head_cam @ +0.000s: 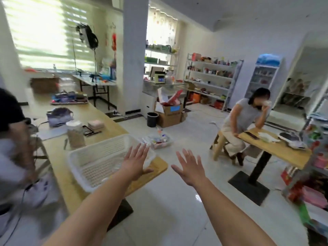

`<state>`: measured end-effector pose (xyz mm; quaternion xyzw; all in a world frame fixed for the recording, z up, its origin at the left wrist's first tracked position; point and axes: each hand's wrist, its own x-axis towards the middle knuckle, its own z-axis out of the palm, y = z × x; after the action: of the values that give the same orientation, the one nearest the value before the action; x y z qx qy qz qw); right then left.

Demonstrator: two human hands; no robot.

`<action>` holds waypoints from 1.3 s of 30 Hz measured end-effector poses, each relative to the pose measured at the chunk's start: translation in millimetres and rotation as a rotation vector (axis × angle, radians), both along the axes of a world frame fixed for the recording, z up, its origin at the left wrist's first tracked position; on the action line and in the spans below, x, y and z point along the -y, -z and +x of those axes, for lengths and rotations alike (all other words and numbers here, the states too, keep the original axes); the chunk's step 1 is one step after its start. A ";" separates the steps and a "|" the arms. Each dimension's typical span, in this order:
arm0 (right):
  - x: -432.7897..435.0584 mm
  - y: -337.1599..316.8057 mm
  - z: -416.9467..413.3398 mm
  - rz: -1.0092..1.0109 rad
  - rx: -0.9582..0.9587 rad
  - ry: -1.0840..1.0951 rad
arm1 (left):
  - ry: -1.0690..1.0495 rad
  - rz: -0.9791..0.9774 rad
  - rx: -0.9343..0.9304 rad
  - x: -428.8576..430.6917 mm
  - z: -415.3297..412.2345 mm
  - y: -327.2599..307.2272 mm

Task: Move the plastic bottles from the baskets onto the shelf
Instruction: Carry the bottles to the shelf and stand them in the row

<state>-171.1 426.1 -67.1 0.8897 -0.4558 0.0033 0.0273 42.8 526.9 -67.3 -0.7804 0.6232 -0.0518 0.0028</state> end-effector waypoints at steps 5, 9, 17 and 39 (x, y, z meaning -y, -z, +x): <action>13.7 3.1 109.5 0.030 -0.010 -0.167 | -0.195 0.031 -0.021 -30.6 105.9 17.1; 26.2 14.5 175.6 0.015 -0.016 -0.255 | -0.299 0.064 -0.059 -41.5 170.9 38.9; 60.1 63.1 241.5 0.121 -0.071 -0.270 | -0.347 0.178 -0.085 -37.7 226.8 88.2; 220.7 184.7 351.3 0.344 -0.393 -0.520 | -0.447 0.361 -0.227 139.3 274.1 185.2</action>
<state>180.2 205.4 -251.7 0.9510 -0.1944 -0.2377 -0.0375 316.9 387.6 -252.5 -0.8859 0.4313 0.1492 0.0828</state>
